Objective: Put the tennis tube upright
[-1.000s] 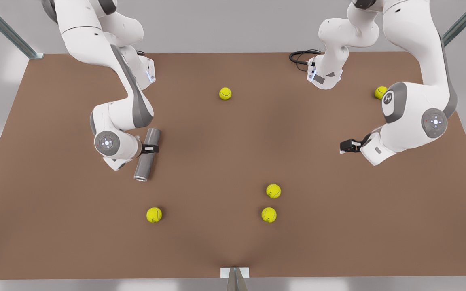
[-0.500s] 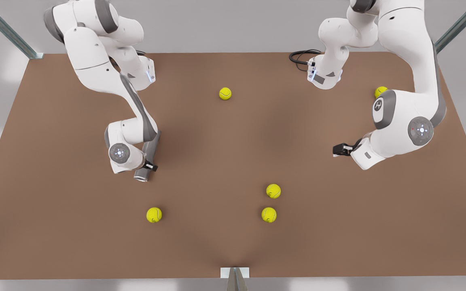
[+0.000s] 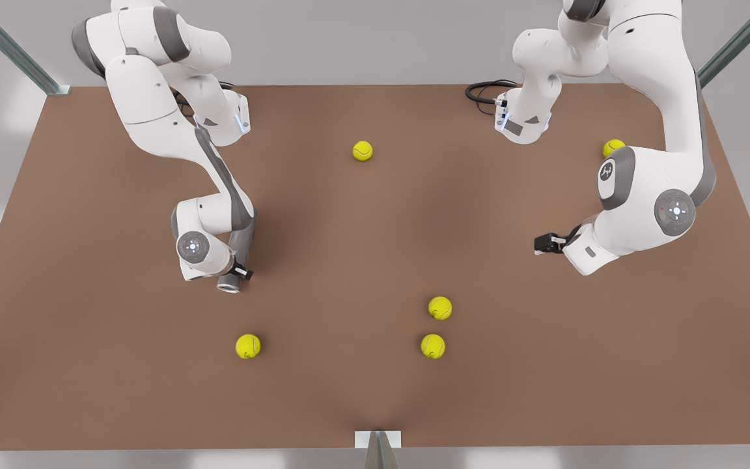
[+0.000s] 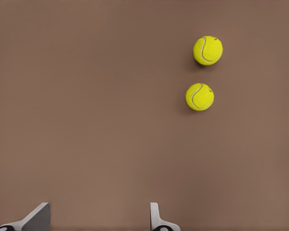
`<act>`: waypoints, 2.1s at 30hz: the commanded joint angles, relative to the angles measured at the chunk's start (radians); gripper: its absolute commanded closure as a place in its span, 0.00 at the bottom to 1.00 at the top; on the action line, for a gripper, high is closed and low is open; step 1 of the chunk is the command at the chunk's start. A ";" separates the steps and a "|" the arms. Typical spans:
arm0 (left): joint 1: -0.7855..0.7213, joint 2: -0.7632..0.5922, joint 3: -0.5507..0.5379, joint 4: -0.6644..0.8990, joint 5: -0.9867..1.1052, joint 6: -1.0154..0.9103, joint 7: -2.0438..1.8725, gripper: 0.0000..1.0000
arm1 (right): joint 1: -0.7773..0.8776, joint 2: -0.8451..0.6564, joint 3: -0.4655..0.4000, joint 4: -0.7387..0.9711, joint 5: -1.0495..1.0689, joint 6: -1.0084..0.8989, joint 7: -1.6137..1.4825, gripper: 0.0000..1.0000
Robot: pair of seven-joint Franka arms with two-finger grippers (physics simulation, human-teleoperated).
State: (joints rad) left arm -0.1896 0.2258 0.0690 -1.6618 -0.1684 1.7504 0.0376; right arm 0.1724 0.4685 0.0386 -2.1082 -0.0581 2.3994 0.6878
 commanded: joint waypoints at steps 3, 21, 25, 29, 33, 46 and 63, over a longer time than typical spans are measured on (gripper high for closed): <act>-0.001 0.000 0.000 0.000 0.001 0.001 -0.007 0.00 | -0.013 -0.001 0.000 -0.004 -0.008 -0.005 -0.203 0.28; -0.001 -0.002 0.000 0.005 0.003 -0.003 -0.015 0.00 | 0.029 0.004 0.014 0.160 -0.011 -0.171 -0.895 0.39; -0.001 -0.005 0.000 0.005 0.001 -0.005 -0.019 0.00 | 0.064 0.042 0.084 0.401 -0.043 -0.321 -1.107 0.39; -0.001 -0.002 -0.002 0.004 0.001 0.000 -0.030 0.00 | 0.153 0.145 0.153 0.586 -0.129 -0.394 -1.177 0.39; -0.001 0.000 0.000 0.004 0.003 0.000 -0.030 0.00 | 0.380 0.435 0.196 1.089 -0.291 -0.671 -1.211 0.39; -0.001 -0.002 0.000 0.004 0.004 0.001 -0.035 0.00 | 0.498 0.301 0.202 0.810 -0.385 -0.523 -1.815 0.33; -0.001 -0.005 -0.023 0.008 0.007 0.015 -0.101 0.00 | 0.523 0.429 0.202 0.844 -0.338 -0.523 -1.197 0.24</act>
State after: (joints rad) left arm -0.1919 0.2221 0.0479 -1.6539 -0.1620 1.7601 -0.0064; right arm 0.6976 0.9009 0.2399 -1.2656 -0.4037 1.9381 -0.7242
